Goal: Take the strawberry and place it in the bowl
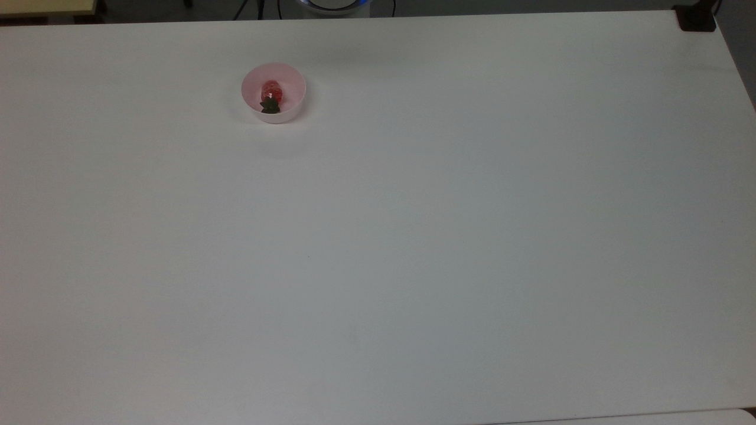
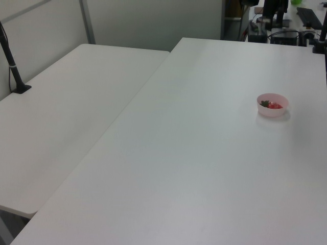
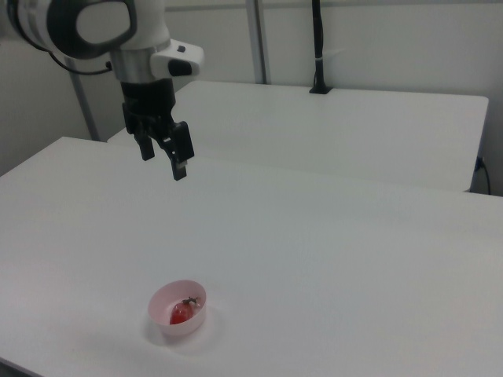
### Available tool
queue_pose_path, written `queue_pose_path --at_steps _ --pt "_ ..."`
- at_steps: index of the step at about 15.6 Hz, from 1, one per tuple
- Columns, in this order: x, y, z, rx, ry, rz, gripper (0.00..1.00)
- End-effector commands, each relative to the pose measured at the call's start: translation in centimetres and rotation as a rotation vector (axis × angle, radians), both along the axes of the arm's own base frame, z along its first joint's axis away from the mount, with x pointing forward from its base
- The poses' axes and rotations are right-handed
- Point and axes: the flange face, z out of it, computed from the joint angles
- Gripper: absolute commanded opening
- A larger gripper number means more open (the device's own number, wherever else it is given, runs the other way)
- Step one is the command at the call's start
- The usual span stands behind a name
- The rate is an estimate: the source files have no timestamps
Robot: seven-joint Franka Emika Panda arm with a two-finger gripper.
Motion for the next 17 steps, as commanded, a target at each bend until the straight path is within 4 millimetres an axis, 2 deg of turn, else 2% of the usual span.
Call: queue_pose_path --at_steps 1,3,4,7,8,12,15,17 --pt "0.1 0.8 0.0 0.001 -0.010 -0.022 1.00" --pt "1.8 0.1 -0.1 -0.042 -0.099 -0.002 1.00" --pt "3.0 -0.1 -0.9 -0.069 -0.105 0.027 1.00" --pt "7.2 -1.0 -0.8 -0.112 -0.134 0.072 1.00" --pt "7.8 -0.9 -1.3 -0.115 -0.129 0.101 1.00" --pt "8.4 -0.2 -1.6 -0.104 -0.133 0.133 1.00" --pt "8.8 2.1 -1.4 -0.096 -0.130 0.120 1.00" --pt "8.8 2.1 -1.5 -0.096 -0.129 0.116 1.00"
